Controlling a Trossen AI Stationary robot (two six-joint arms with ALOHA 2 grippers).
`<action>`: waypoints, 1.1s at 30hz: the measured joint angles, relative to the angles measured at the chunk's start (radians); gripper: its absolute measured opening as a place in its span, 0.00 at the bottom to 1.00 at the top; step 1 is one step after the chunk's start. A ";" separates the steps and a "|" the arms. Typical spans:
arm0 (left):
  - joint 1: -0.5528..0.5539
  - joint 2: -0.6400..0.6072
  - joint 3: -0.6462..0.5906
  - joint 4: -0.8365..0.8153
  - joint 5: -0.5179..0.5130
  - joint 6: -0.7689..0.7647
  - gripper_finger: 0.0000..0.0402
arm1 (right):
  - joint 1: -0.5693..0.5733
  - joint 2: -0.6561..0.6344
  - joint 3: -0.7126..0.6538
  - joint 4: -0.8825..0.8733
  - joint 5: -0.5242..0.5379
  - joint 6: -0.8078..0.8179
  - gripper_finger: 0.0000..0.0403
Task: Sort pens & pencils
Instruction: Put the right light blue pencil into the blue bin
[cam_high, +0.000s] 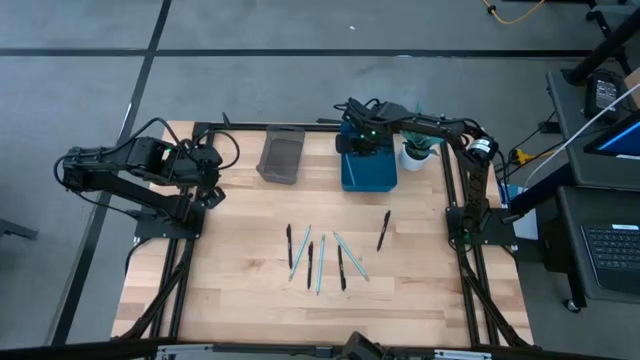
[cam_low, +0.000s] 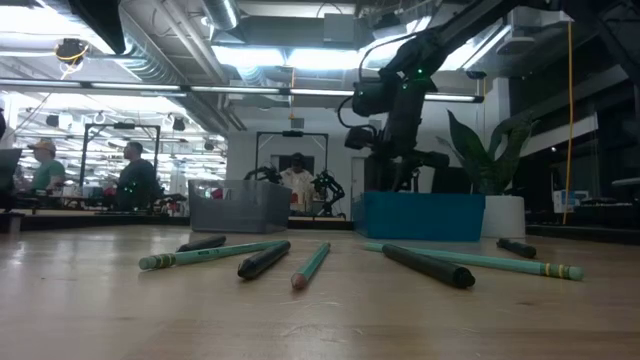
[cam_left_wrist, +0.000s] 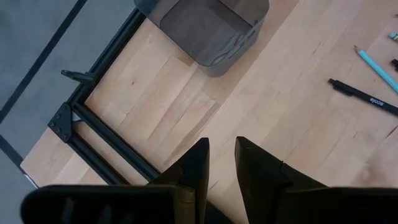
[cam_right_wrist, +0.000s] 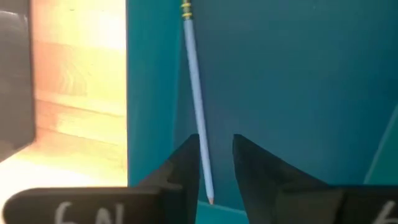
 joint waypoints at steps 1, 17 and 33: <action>0.000 0.000 0.000 0.000 0.000 0.001 0.18 | 0.000 -0.007 0.000 0.008 0.000 0.001 0.24; 0.000 0.000 0.000 0.000 -0.006 0.002 0.18 | 0.153 -0.050 0.377 -0.157 0.209 -0.030 0.11; 0.000 0.000 0.000 0.000 0.014 0.001 0.18 | 0.607 -0.049 0.365 -0.343 0.222 0.276 0.08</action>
